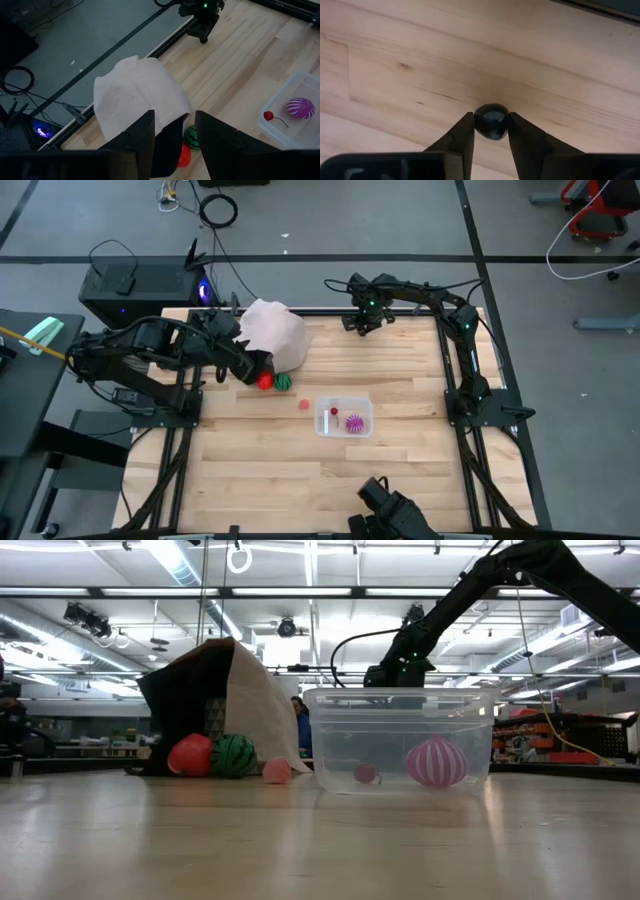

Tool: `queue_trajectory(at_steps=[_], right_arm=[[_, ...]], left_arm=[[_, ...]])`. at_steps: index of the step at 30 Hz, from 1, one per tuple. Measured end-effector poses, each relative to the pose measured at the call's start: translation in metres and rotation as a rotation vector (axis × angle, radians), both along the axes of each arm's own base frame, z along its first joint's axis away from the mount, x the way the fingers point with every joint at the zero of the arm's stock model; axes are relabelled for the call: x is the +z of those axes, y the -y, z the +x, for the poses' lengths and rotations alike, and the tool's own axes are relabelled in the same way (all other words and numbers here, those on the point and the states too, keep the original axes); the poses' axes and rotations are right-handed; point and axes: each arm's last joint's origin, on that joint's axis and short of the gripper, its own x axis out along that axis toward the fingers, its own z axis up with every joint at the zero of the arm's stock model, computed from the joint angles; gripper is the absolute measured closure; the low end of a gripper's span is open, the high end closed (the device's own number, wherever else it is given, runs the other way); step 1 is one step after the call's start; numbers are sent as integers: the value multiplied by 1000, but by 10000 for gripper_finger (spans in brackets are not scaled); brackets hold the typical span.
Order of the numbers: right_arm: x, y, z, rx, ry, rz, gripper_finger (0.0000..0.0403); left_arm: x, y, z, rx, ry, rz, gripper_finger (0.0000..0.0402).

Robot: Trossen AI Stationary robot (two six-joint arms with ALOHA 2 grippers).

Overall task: Pick and placing Produce into tupperware
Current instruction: Put the plum into the transparent bin

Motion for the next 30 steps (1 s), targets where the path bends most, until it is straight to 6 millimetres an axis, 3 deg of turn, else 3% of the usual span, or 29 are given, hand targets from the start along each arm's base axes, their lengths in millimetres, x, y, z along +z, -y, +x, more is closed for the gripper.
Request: queue_trajectory(at_steps=[9, 17, 23, 30], right_arm=[[4, -2, 1, 8, 29, 19, 293], [45, -17, 3, 80, 133, -33, 294], [112, -68, 11, 247, 289, -125, 294], [185, -157, 11, 411, 490, -185, 294]], left_arm=[[0, 0, 0, -1, -1, 1, 250], [0, 0, 0, -1, -1, 1, 254], [0, 0, 0, -1, -1, 1, 257], [0, 0, 0, -1, -1, 1, 248]])
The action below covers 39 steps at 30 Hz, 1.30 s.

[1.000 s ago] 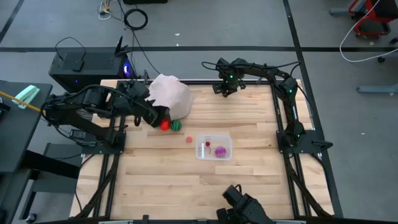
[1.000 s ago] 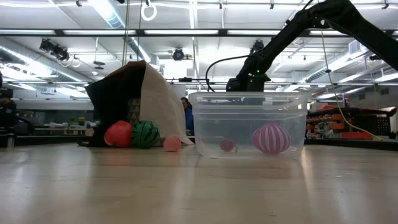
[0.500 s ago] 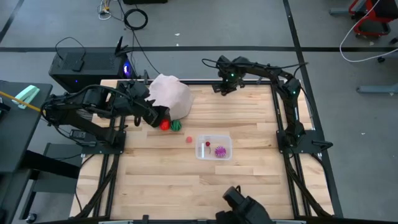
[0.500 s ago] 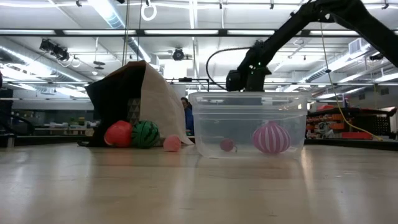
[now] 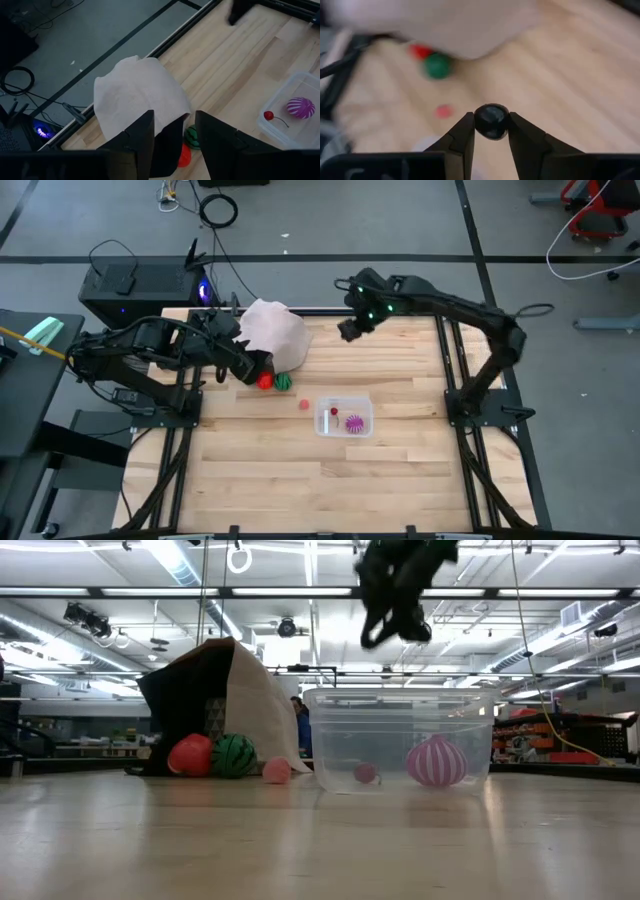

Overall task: Pick and placing Produce into tupperware
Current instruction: Put the plum into the transparent bin

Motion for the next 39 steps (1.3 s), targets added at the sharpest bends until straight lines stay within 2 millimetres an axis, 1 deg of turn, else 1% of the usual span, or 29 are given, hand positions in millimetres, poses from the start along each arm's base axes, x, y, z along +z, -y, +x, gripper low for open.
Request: queue_trajectory(at_steps=[3, 6, 8, 10, 13, 15, 19, 25, 27, 30, 35, 39], right_arm=[[18, -39, -1, 65, 49, 10, 294], [24, -74, 2, 135, 62, 0, 294], [23, -95, 6, 196, 55, -10, 294], [18, -113, 13, 252, 36, -41, 294], [0, -131, 27, 309, -28, -93, 294], [-14, -137, 37, 327, -71, -101, 294], [-38, -141, 52, 373, -142, -100, 294], [-67, -143, 62, 488, -258, -132, 294], [-73, -142, 63, 525, -285, -143, 294], [-78, -143, 62, 578, -318, -145, 294], [-76, -142, 59, 622, -329, -174, 294], [-77, -143, 55, 691, -354, -167, 294]], left_arm=[[0, 0, 0, 0, 0, 0, 249], [0, 0, 0, 0, 0, 0, 253], [0, 0, 0, 0, 0, 0, 256], [0, 0, 0, 0, 1, 0, 257], [0, 0, 0, 0, 1, 0, 254], [0, 0, 0, -1, 1, 0, 251], [0, 0, 0, -6, 0, -7, 249], [0, 1, 0, -9, -1, -14, 256], [0, 1, 0, -9, 0, -14, 257], [0, 1, 0, -9, -1, -14, 255], [0, 1, 0, -10, -1, -14, 249], [0, 1, 0, -10, -2, -14, 252]])
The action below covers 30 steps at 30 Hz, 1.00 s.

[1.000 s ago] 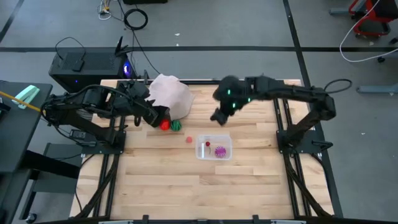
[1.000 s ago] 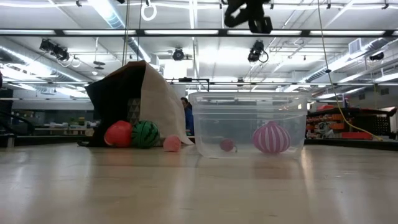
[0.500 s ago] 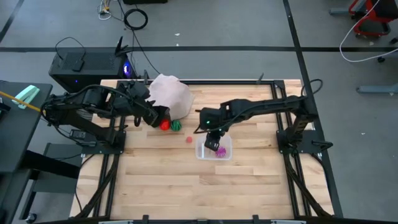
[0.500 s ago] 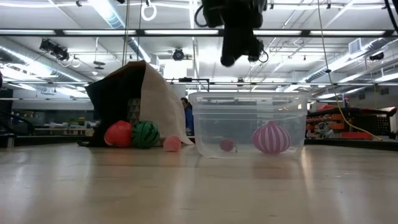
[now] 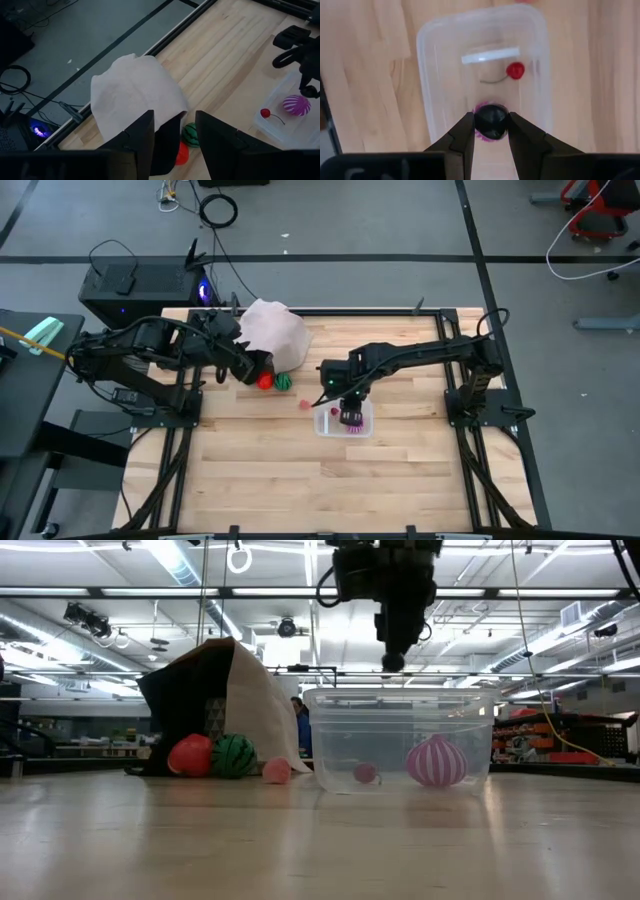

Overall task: Pick and placing Produce into tupperware
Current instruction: Put the plum into the transparent bin

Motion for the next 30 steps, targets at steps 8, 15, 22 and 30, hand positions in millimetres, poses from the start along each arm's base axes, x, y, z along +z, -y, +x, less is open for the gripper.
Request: queue_trajectory(at_steps=[8, 15, 22, 30], right_arm=[[0, -1, -2, 82, -6, 14, 294], [-10, 0, -1, 131, -2, -34, 294], [-28, 0, -7, 106, -55, -26, 294], [-44, 1, -9, 92, -69, -37, 294]], left_arm=[[0, 0, 0, 0, 0, 0, 256], [0, 0, 0, 0, 0, 0, 249], [0, 0, 0, 1, 0, 0, 255], [0, 0, 0, 0, 0, 1, 252]])
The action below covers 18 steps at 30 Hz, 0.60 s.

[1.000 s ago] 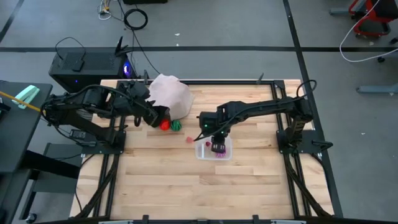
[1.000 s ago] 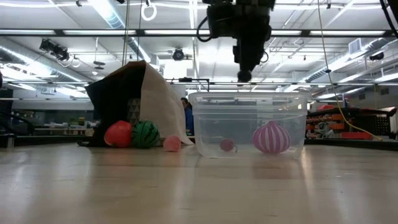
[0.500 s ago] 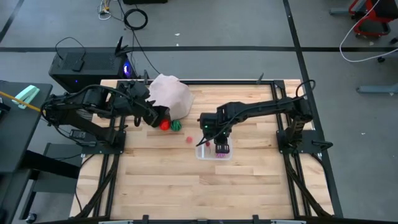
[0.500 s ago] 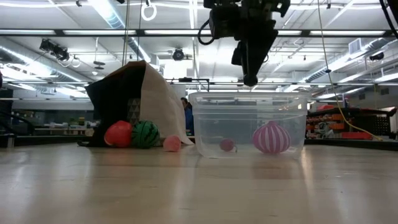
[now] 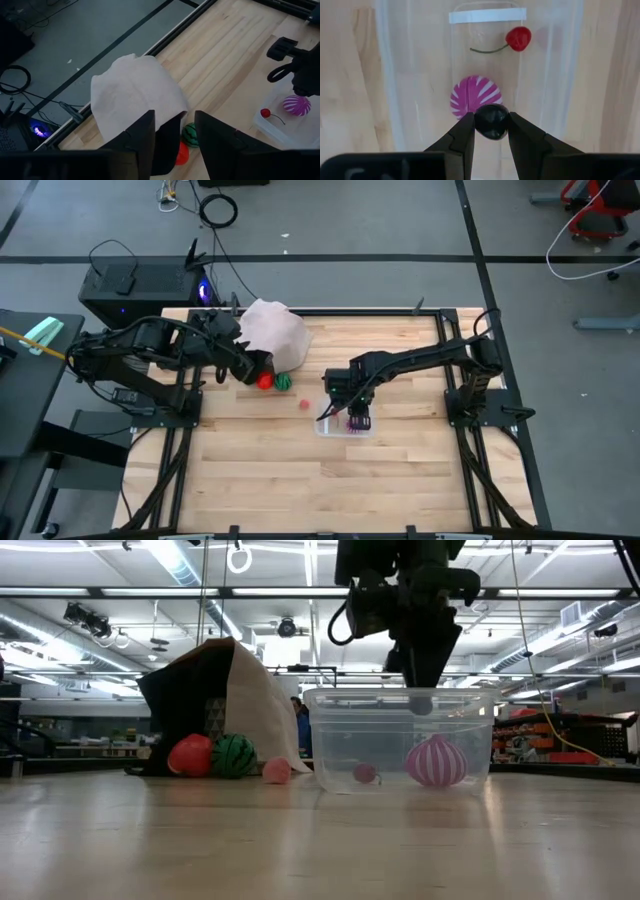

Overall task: Pick and placing Produce into tupperware
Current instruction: Put the plum into the transparent bin

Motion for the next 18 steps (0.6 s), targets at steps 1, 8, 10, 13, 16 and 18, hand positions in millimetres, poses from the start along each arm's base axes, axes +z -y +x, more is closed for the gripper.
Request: queue_trajectory(at_steps=[1, 8, 10, 13, 16, 18], right_arm=[[0, 0, 0, -2, 1, 0, 294], [0, 0, 0, -30, -2, 3, 293], [0, 0, 0, -40, -4, 4, 290], [0, 0, 0, -50, -6, 3, 284], [0, 0, 0, -52, -7, 2, 275], [0, 0, 0, -52, -7, 2, 267]], left_arm=[[0, 0, 0, 0, -1, 0, 250], [0, 0, 0, 0, 0, 0, 252], [0, 0, 0, 0, 0, 0, 255], [0, 0, 0, 0, 0, 0, 257], [0, 0, 0, 0, -1, 0, 255], [0, 0, 0, 0, 0, 0, 252]])
